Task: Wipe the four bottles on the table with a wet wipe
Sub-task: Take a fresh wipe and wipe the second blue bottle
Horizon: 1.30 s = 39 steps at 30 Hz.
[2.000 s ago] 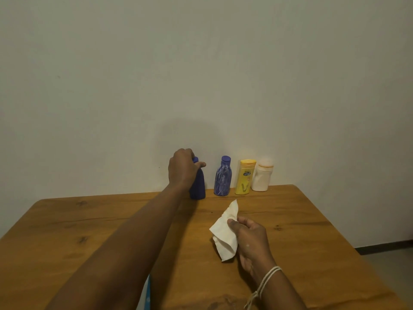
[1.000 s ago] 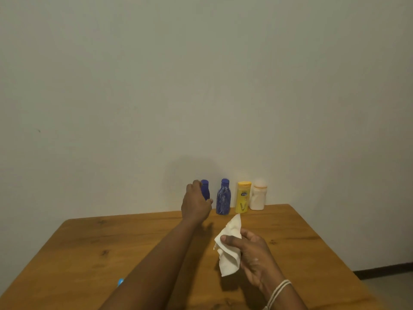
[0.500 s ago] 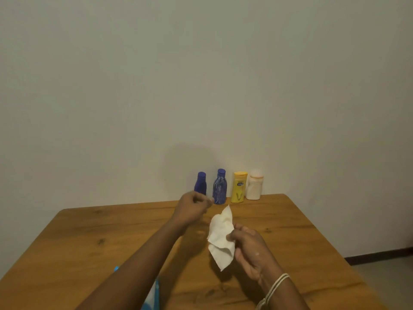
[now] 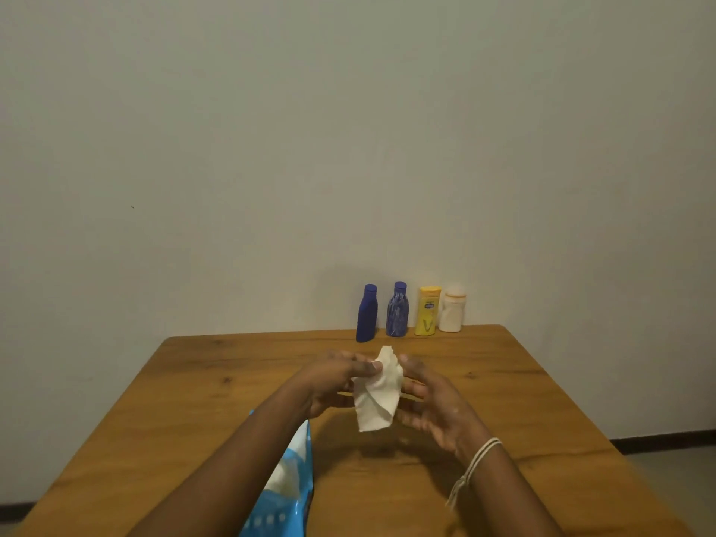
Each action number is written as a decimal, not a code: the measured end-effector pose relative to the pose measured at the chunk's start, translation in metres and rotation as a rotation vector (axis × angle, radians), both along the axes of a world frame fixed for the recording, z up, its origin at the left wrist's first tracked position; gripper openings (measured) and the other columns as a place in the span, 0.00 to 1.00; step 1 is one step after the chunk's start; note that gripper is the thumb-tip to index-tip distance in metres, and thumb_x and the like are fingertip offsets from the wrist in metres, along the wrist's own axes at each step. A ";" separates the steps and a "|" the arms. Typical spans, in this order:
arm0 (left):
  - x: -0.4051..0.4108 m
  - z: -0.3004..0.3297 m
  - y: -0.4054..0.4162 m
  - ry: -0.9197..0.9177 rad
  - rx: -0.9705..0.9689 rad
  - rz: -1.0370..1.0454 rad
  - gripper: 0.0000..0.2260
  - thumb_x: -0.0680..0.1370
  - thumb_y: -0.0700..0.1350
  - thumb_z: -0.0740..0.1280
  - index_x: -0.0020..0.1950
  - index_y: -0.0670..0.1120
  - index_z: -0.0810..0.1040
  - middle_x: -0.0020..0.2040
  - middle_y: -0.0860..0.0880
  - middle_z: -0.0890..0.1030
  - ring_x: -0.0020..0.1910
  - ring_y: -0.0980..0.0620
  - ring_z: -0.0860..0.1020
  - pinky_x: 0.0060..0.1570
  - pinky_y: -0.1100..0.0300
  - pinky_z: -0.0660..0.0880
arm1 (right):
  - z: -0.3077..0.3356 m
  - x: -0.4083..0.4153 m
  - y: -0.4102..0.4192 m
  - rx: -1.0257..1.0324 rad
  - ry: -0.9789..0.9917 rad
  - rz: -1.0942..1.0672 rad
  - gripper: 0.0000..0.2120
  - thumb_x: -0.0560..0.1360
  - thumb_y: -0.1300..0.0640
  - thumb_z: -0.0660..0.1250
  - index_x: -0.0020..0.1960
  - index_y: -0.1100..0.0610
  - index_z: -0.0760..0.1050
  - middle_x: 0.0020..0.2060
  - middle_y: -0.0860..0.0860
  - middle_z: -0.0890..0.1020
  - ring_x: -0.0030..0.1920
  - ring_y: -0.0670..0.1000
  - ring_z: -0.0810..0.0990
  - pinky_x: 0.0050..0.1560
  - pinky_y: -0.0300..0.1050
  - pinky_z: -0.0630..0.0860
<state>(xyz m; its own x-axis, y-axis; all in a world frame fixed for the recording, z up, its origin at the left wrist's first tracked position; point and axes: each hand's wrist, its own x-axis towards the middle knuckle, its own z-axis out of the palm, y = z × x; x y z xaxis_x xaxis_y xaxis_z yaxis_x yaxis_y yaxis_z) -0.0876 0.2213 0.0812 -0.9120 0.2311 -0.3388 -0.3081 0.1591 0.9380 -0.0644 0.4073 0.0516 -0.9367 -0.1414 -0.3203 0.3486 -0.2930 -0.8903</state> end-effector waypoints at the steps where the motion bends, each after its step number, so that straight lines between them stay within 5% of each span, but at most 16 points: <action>1: 0.005 0.002 -0.001 0.022 -0.025 -0.011 0.05 0.77 0.45 0.73 0.49 0.44 0.83 0.54 0.44 0.84 0.53 0.44 0.81 0.51 0.52 0.81 | 0.000 0.006 -0.001 0.105 0.042 0.043 0.19 0.72 0.50 0.75 0.59 0.58 0.79 0.51 0.57 0.87 0.54 0.59 0.85 0.59 0.58 0.79; 5: 0.019 0.013 -0.011 0.181 -0.220 -0.039 0.05 0.76 0.48 0.74 0.45 0.48 0.81 0.47 0.47 0.84 0.45 0.50 0.81 0.44 0.56 0.81 | 0.003 0.019 -0.009 0.266 0.068 0.055 0.18 0.72 0.61 0.74 0.60 0.63 0.78 0.48 0.58 0.88 0.50 0.59 0.87 0.59 0.61 0.80; 11: 0.046 0.034 -0.025 0.429 -0.474 -0.080 0.10 0.72 0.49 0.78 0.50 0.50 0.82 0.48 0.48 0.83 0.47 0.50 0.81 0.40 0.62 0.79 | 0.019 0.038 -0.011 0.097 0.028 0.092 0.14 0.75 0.54 0.72 0.55 0.62 0.81 0.51 0.63 0.86 0.53 0.63 0.85 0.55 0.60 0.82; 14: 0.056 0.039 -0.033 0.467 -0.469 -0.100 0.13 0.70 0.48 0.79 0.52 0.52 0.81 0.45 0.46 0.82 0.42 0.51 0.80 0.39 0.60 0.76 | 0.023 0.048 -0.018 0.152 0.063 0.087 0.04 0.74 0.65 0.70 0.48 0.65 0.79 0.44 0.62 0.84 0.43 0.59 0.84 0.41 0.50 0.84; 17: 0.059 0.034 -0.047 0.399 -0.254 0.071 0.16 0.72 0.45 0.78 0.57 0.50 0.79 0.47 0.46 0.81 0.45 0.49 0.80 0.40 0.56 0.78 | 0.025 0.054 -0.016 0.042 0.054 0.080 0.02 0.75 0.68 0.68 0.48 0.65 0.79 0.45 0.62 0.83 0.45 0.58 0.84 0.44 0.51 0.84; 20: 0.068 0.024 -0.054 0.204 0.016 0.235 0.20 0.75 0.44 0.75 0.65 0.46 0.75 0.56 0.43 0.81 0.53 0.44 0.82 0.51 0.46 0.82 | 0.031 0.059 -0.015 -0.034 0.076 0.120 0.09 0.77 0.65 0.69 0.57 0.65 0.79 0.49 0.61 0.85 0.49 0.59 0.84 0.50 0.54 0.84; 22: 0.077 0.019 -0.053 0.092 0.184 0.220 0.22 0.77 0.42 0.73 0.69 0.44 0.72 0.55 0.42 0.82 0.49 0.45 0.83 0.44 0.51 0.83 | 0.034 0.060 -0.018 0.000 0.109 0.099 0.10 0.78 0.63 0.68 0.59 0.64 0.79 0.50 0.60 0.84 0.46 0.57 0.84 0.49 0.54 0.84; 25: 0.088 0.017 -0.054 0.091 0.143 0.130 0.25 0.74 0.39 0.76 0.68 0.49 0.71 0.53 0.43 0.81 0.43 0.50 0.84 0.35 0.59 0.81 | 0.040 0.060 -0.021 0.050 0.134 0.008 0.14 0.79 0.60 0.68 0.63 0.63 0.76 0.48 0.58 0.84 0.42 0.54 0.84 0.45 0.53 0.83; 28: 0.089 0.017 -0.054 0.213 0.042 0.128 0.23 0.73 0.37 0.77 0.65 0.50 0.75 0.49 0.43 0.79 0.41 0.51 0.81 0.34 0.62 0.79 | 0.043 0.060 -0.016 0.041 0.122 0.074 0.26 0.71 0.55 0.76 0.66 0.54 0.71 0.56 0.57 0.82 0.52 0.58 0.84 0.53 0.59 0.83; 31: 0.087 0.021 -0.057 0.260 0.042 0.157 0.13 0.75 0.37 0.74 0.58 0.44 0.82 0.49 0.44 0.81 0.44 0.51 0.80 0.39 0.60 0.79 | 0.043 0.062 -0.012 0.188 0.233 0.176 0.41 0.62 0.65 0.82 0.67 0.44 0.67 0.59 0.57 0.78 0.60 0.61 0.80 0.55 0.60 0.82; 35: 0.082 0.022 -0.066 0.264 -0.014 0.078 0.16 0.69 0.35 0.79 0.56 0.45 0.85 0.56 0.45 0.84 0.56 0.46 0.82 0.57 0.52 0.81 | 0.044 0.061 -0.009 0.427 0.422 0.112 0.21 0.62 0.64 0.82 0.52 0.52 0.83 0.60 0.51 0.80 0.62 0.56 0.78 0.62 0.59 0.79; 39: 0.086 0.028 -0.063 0.407 -0.215 0.064 0.20 0.65 0.36 0.82 0.54 0.48 0.86 0.53 0.50 0.85 0.54 0.49 0.82 0.55 0.55 0.82 | 0.050 0.059 -0.007 0.621 0.568 0.071 0.08 0.67 0.60 0.80 0.45 0.53 0.87 0.46 0.50 0.87 0.50 0.57 0.83 0.53 0.57 0.83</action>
<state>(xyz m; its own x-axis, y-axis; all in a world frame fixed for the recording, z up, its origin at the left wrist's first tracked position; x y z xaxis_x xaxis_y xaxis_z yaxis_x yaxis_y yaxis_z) -0.0013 0.1581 0.1088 -0.9909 0.1335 0.0158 0.0629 0.3562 0.9323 -0.0056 0.4007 0.1017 -0.9745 -0.1595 0.1579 -0.2017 0.3130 -0.9281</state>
